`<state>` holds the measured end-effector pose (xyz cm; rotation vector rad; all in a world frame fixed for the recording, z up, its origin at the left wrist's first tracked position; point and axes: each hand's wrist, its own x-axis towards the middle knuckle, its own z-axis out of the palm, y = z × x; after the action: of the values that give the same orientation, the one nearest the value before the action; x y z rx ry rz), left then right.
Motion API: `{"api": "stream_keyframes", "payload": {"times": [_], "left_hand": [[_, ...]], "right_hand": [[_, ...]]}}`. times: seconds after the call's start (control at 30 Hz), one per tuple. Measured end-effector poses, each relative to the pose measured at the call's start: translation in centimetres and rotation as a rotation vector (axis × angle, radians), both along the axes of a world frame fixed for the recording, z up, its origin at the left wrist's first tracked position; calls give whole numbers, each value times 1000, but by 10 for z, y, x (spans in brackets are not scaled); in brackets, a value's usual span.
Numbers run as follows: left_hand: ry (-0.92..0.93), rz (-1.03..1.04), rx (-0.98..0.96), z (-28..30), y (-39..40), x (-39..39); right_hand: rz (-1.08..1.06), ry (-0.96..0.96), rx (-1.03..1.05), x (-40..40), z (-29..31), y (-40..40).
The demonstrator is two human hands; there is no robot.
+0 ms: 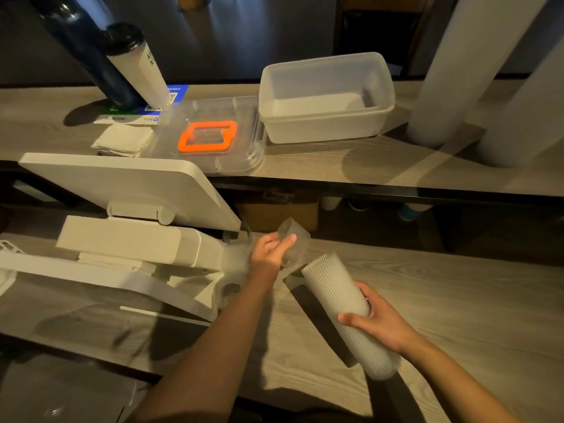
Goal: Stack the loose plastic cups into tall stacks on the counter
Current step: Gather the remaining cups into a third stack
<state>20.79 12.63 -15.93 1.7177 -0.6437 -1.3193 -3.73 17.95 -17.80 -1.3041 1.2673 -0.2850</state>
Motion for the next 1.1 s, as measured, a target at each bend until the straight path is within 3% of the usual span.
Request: {"api": "stream_keyframes", "payload": {"times": [0.13,0.53,1.1], "left_hand": [[163,-91,-6,18,24,0],[141,-221,-25,31,50,0],[220,-193,-16,32,51,-17]], "right_hand": [[71,44,-56,-2,9,-1],[182,76,-126,-6,20,9],[133,21,-111,-1,27,1]]}}
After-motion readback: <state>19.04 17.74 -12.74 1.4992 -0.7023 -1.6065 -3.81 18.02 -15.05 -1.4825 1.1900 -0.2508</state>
